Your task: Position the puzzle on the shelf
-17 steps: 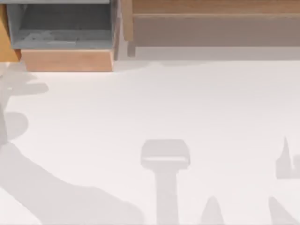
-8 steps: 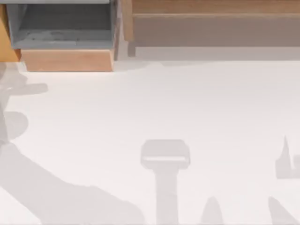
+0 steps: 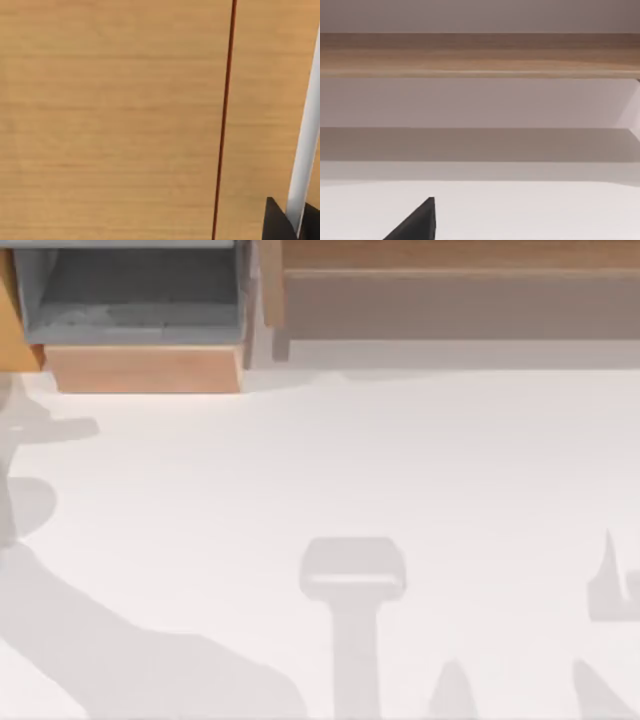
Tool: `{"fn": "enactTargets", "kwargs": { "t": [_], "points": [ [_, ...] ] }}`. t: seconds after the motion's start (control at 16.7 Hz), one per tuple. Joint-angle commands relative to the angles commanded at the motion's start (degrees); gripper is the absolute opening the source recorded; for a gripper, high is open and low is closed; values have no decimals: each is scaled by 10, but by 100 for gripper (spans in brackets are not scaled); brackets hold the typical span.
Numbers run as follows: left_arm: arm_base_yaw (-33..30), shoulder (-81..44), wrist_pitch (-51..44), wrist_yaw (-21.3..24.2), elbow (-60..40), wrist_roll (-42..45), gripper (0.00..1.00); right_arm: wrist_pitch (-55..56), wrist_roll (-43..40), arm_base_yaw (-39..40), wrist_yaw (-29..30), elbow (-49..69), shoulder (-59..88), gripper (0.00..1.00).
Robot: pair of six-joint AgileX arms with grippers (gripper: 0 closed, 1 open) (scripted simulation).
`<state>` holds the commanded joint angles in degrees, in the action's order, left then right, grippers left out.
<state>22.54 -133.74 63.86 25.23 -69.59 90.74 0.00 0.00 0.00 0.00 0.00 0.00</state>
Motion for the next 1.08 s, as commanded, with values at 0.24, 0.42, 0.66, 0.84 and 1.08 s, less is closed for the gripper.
{"fn": "enactTargets", "kwargs": {
  "t": [0.24,0.42,0.66,0.84,1.08],
  "points": [
    [3,-4,-4,1,3,-3,0,0,0,0,0,0,0,100],
    [13,15,16,9,40,-3,0,0,0,0,0,0,0,100],
    [33,52,59,30,125,-2,0,0,0,0,0,0,0,100],
    [42,67,79,40,159,-1,0,0,0,0,0,0,0,100],
    [42,65,78,39,159,-1,0,0,0,0,0,0,0,100]
  ]
}}
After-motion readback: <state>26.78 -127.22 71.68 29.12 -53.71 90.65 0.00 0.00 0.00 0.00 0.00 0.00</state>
